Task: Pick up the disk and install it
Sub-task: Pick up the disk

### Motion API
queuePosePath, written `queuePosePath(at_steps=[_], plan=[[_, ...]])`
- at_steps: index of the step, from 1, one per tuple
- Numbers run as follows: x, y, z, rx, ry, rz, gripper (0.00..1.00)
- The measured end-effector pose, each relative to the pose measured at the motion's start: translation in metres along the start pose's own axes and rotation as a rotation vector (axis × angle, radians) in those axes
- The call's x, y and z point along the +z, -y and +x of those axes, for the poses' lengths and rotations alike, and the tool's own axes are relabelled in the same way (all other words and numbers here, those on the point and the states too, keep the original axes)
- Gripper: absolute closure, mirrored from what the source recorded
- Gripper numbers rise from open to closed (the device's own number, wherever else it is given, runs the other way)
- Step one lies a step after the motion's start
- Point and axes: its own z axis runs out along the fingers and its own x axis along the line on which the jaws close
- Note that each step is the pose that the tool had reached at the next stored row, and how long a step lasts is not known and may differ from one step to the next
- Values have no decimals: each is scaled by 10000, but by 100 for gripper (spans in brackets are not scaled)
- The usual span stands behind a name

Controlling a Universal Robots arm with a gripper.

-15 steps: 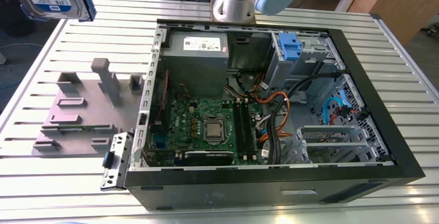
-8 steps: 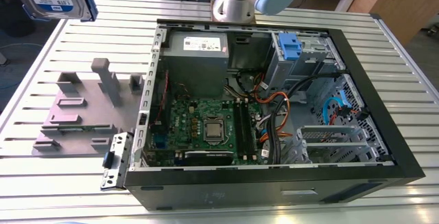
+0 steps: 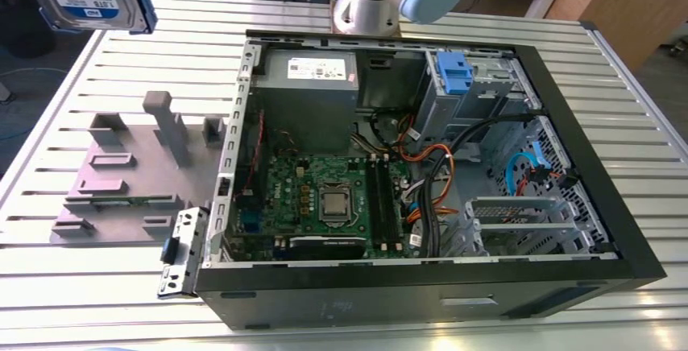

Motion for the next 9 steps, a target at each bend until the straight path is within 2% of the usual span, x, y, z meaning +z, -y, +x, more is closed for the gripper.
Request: queuePosePath(at_steps=[9], plan=[[0, 42, -1, 0, 1, 1, 63]])
